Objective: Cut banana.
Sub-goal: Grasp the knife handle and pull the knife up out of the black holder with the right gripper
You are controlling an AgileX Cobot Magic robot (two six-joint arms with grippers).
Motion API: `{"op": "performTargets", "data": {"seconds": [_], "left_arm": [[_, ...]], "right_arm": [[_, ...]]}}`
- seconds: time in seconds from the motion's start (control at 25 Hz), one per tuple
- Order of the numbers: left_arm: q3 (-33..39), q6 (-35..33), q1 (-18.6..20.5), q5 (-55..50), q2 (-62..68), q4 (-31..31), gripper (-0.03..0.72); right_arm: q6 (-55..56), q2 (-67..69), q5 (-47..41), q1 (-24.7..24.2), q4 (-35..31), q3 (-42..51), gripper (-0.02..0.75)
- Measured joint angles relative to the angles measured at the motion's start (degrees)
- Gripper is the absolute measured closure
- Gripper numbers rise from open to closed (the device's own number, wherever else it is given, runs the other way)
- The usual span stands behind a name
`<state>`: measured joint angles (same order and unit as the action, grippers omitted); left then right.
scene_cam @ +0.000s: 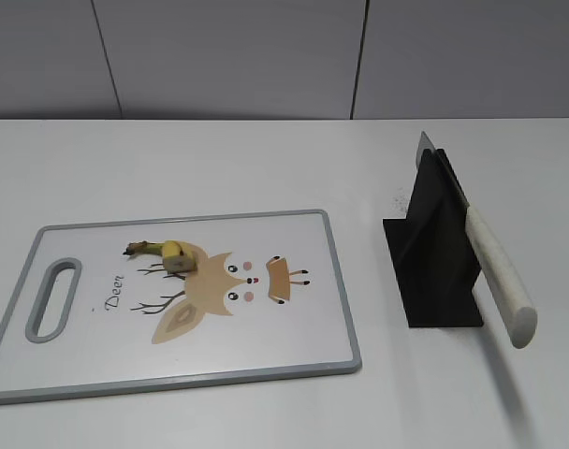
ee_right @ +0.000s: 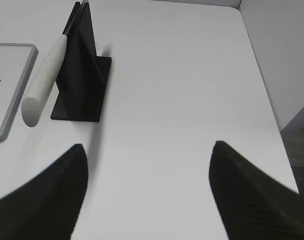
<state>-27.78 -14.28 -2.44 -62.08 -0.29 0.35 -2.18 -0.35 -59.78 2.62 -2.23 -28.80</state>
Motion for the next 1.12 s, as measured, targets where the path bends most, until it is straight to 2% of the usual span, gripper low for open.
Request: {"op": "performTargets", "data": {"seconds": [0.32, 0.56, 1.12], "left_arm": [[0.0, 0.0, 0.0, 0.0, 0.0, -0.35, 0.435], [0.0, 0.0, 0.0, 0.0, 0.0, -3.63, 0.447], [0.0, 0.0, 0.06, 0.0, 0.0, -3.73, 0.448]], "right_arm": [[0.0, 0.0, 0.0, 0.0, 0.0, 0.0, 0.155], [0.0, 0.0, 0.0, 0.0, 0.0, 0.0, 0.155], [0.0, 0.0, 0.0, 0.0, 0.0, 0.0, 0.155]]}}
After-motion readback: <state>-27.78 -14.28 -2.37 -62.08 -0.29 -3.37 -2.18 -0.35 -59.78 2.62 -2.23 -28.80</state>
